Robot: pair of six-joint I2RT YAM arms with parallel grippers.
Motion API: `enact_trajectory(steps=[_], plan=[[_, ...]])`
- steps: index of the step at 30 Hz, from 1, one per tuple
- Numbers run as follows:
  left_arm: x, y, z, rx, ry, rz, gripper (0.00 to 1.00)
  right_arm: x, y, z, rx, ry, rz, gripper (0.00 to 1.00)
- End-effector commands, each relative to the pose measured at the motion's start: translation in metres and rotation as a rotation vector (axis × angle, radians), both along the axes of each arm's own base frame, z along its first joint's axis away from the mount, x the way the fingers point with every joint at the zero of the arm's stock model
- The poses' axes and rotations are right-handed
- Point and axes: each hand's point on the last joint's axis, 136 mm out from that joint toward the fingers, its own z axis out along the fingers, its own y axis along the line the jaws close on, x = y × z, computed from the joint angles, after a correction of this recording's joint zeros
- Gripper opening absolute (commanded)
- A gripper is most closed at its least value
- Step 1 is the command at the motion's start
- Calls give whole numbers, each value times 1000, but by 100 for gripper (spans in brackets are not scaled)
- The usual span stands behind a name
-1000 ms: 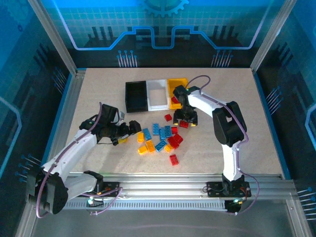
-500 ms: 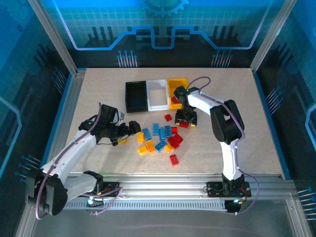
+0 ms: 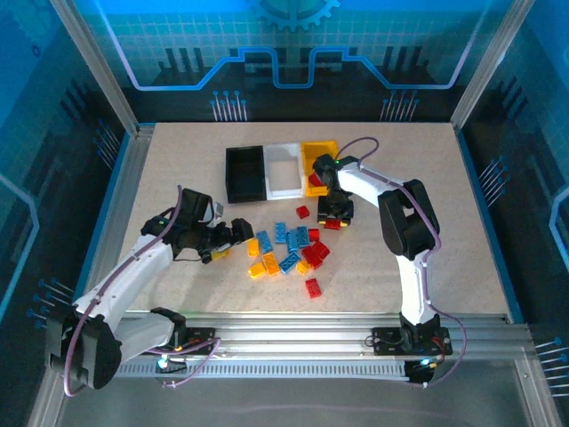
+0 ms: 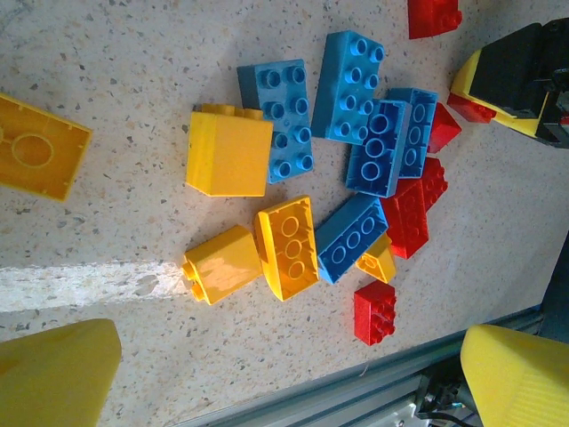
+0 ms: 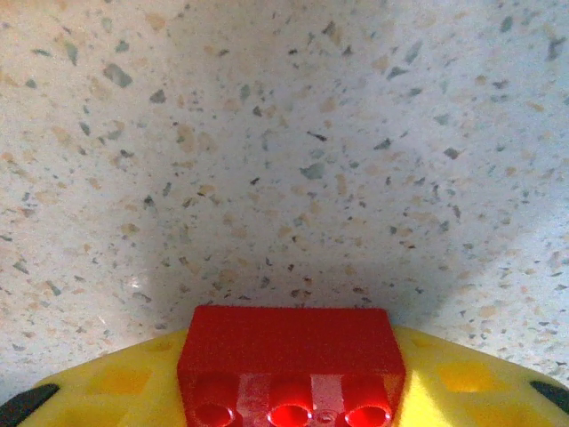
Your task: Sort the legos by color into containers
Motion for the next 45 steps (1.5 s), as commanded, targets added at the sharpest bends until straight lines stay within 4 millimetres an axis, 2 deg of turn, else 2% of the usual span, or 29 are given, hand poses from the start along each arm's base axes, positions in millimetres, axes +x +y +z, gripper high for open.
enact_trajectory(steps=[1,5,8,13,17,21,24,25,26,28,35,37,39,41,45], plan=[[3,-2,4,3,-23,-13,99,1,-12,23,-22,-48,-8,49],[6,-3,6,0,-34,-12,99,6,-7,55,32,-117,-12,49],[8,-2,7,5,-37,-9,99,17,-4,76,66,-164,-19,49],[6,1,9,20,-42,-6,99,50,3,100,126,-227,-35,49],[2,6,9,44,-34,3,99,81,11,104,148,-243,-33,50],[-3,15,9,77,-16,23,99,109,17,99,164,-253,-37,50],[-5,21,10,86,1,52,99,125,18,94,180,-259,-54,50],[-6,23,10,85,8,65,99,130,18,99,190,-272,-63,51],[-7,26,9,84,19,83,99,133,18,85,188,-248,-71,52],[-8,33,6,84,45,122,99,138,17,82,197,-247,-79,55],[-12,55,-4,91,120,234,99,141,18,89,204,-258,-51,70],[-12,59,-6,93,130,255,99,137,19,97,207,-267,-44,71],[-11,62,-12,102,147,265,99,130,20,105,206,-274,-29,71],[-12,66,-21,131,170,255,99,121,24,125,209,-300,-5,72],[-9,71,-40,187,227,206,99,89,33,145,199,-314,60,73]])
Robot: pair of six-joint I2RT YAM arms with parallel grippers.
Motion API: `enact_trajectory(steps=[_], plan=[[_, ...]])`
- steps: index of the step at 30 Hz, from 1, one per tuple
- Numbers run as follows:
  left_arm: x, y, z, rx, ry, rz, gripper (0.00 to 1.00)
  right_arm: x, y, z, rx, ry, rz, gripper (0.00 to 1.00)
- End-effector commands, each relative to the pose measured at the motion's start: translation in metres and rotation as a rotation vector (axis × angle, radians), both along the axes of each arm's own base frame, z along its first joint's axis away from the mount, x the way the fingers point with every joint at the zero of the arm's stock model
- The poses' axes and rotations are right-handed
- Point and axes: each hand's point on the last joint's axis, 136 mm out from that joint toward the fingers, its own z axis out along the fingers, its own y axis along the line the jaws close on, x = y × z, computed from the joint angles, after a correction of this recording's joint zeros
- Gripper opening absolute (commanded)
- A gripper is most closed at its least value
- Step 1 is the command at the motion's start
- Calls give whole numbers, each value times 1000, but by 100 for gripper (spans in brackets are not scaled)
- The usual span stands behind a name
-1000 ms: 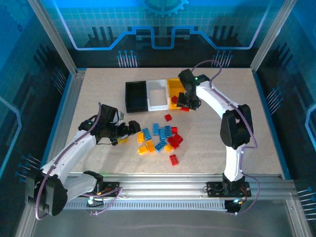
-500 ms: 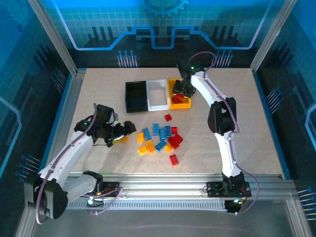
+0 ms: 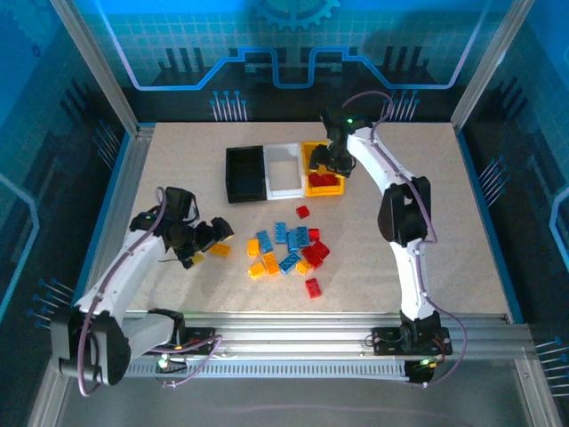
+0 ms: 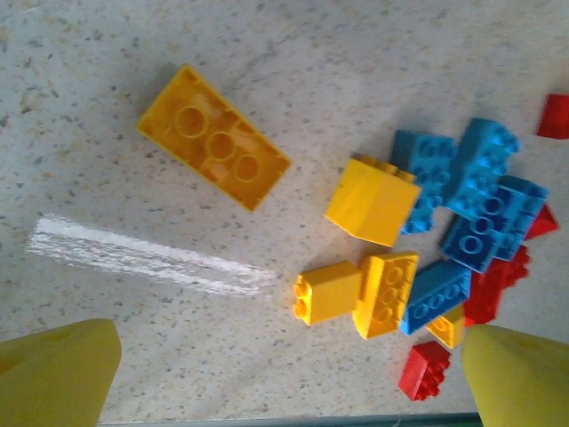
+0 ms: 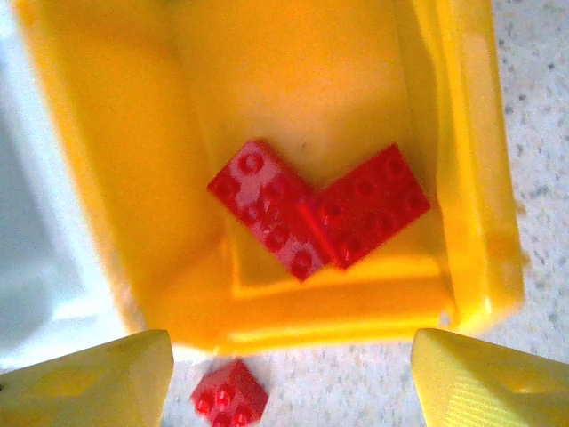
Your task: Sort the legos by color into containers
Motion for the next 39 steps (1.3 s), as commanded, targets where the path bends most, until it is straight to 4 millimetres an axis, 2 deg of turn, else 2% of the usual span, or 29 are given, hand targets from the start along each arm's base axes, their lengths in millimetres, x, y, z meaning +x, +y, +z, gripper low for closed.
enact_trajectory(steps=[1,7,10,13,18,24,34,39], plan=[[-6,9,-21,53,88,-32,99,-36,13,46,-2,-55,80,73],[4,7,-43,50,144,-23,99,-96,20,45,9,-18,130,74],[11,9,-48,66,148,-37,99,-118,20,45,22,-4,133,74],[14,9,-54,71,167,-62,99,-132,17,43,20,3,131,75],[19,7,-67,71,189,-83,99,-145,14,42,29,11,122,75],[37,5,-72,68,181,-94,99,-153,13,47,20,4,131,75],[74,-5,-82,49,179,-114,91,-166,1,50,-1,1,110,74],[91,-15,-78,34,146,-149,85,-168,-1,50,-1,-1,104,72]])
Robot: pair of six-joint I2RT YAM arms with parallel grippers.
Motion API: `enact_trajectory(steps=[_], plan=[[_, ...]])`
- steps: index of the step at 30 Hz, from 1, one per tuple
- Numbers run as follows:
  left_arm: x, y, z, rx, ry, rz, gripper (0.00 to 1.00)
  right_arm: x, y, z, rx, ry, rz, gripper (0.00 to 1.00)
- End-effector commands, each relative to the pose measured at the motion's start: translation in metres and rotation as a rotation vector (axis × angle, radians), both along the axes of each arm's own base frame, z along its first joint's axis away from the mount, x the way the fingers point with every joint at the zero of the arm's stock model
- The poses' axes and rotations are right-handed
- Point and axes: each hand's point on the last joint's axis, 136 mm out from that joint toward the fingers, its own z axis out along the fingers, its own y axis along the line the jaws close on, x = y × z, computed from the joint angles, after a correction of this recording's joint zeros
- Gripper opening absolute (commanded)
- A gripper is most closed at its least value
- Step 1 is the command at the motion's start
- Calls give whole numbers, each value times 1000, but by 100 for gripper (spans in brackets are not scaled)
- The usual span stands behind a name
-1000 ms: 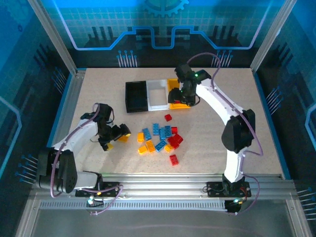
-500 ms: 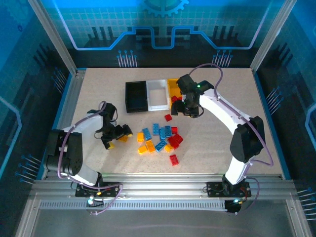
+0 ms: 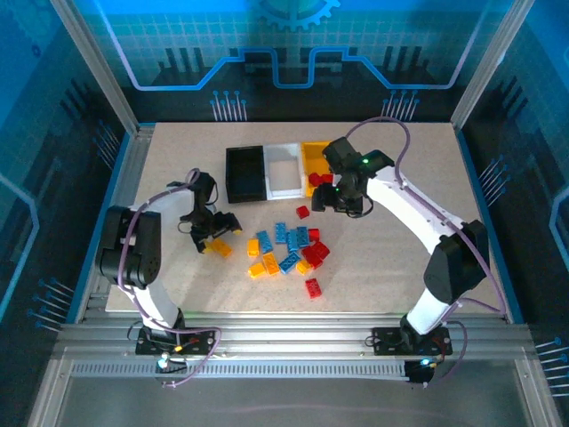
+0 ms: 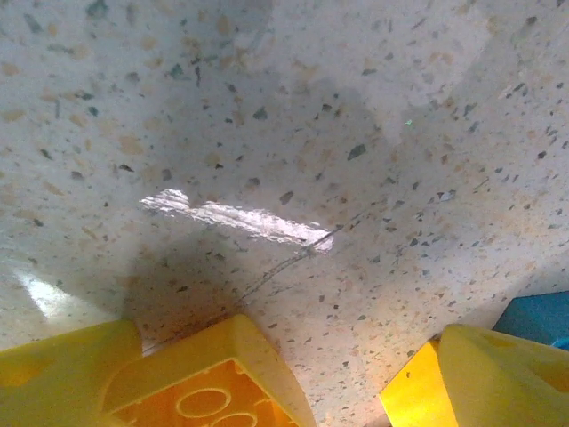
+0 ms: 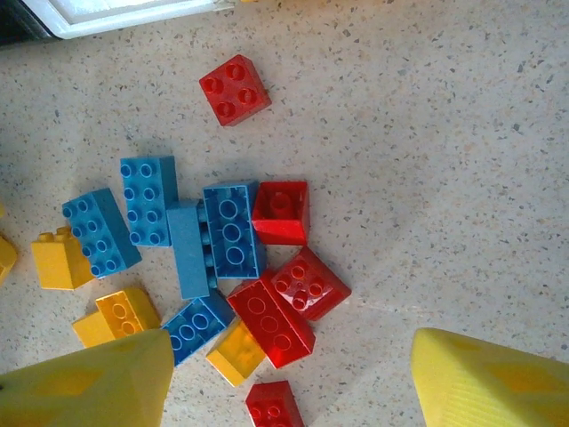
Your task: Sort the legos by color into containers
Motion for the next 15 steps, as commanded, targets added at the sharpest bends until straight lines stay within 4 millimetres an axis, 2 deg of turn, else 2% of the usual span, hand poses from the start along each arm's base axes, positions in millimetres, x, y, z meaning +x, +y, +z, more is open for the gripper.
enact_trajectory(steps=[1,4,7,11,15], plan=[[26,-17,8,-43,-83,-66,84,-7,-3,4,-6,-3,-16,71],[19,-24,5,-18,-52,-128,82,-4,1,3,4,0,-12,69],[1,-27,-2,1,-21,-155,82,-1,5,3,16,-1,-10,67],[-24,-26,-12,8,15,-148,80,3,12,1,31,-1,-3,64],[-34,-21,-12,40,12,-166,78,3,19,-2,35,6,12,63]])
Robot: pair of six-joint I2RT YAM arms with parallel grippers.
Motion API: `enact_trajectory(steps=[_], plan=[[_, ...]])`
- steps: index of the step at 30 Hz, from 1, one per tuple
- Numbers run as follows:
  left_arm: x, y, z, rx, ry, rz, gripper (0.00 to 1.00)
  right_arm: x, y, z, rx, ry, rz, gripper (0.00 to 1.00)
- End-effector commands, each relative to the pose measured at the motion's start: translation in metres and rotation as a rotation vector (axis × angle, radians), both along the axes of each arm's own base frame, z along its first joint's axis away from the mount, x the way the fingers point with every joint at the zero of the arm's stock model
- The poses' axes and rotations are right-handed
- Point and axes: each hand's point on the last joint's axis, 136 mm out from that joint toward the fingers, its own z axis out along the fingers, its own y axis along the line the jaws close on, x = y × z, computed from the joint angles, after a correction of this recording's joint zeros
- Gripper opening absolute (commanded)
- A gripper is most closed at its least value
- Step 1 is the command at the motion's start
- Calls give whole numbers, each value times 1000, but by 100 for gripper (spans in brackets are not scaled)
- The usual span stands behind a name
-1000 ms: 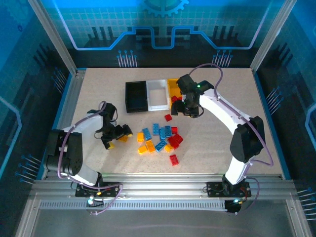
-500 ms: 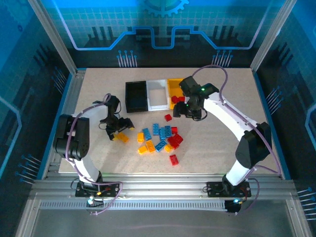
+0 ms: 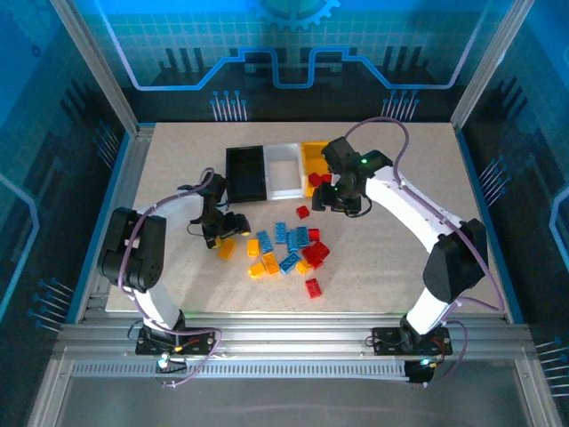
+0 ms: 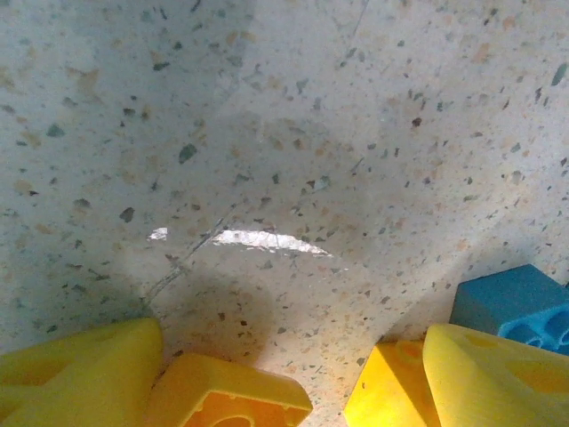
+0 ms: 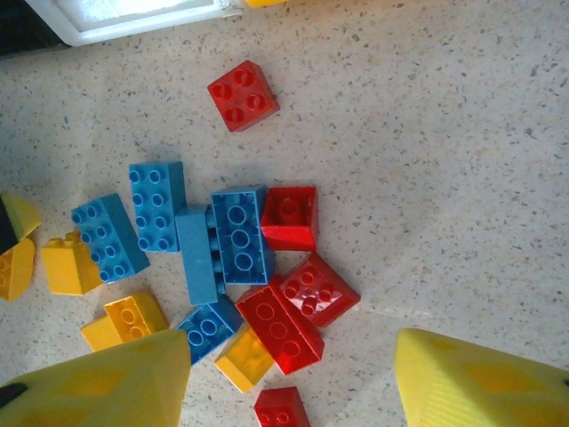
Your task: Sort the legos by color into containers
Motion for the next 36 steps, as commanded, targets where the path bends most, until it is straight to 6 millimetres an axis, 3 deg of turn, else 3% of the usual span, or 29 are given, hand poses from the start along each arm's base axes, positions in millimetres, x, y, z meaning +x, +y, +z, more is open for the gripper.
enact_trajectory(steps=[1,15,26,36], plan=[[-40,8,-10,50,121,-27,77,-1,15,1,21,6,20,62],[-57,29,-2,158,114,-135,67,-9,21,-2,18,1,33,58],[-45,23,-6,137,86,-173,60,-18,23,1,11,-9,42,55],[-34,11,6,76,48,-178,36,-26,17,3,10,-21,42,52]])
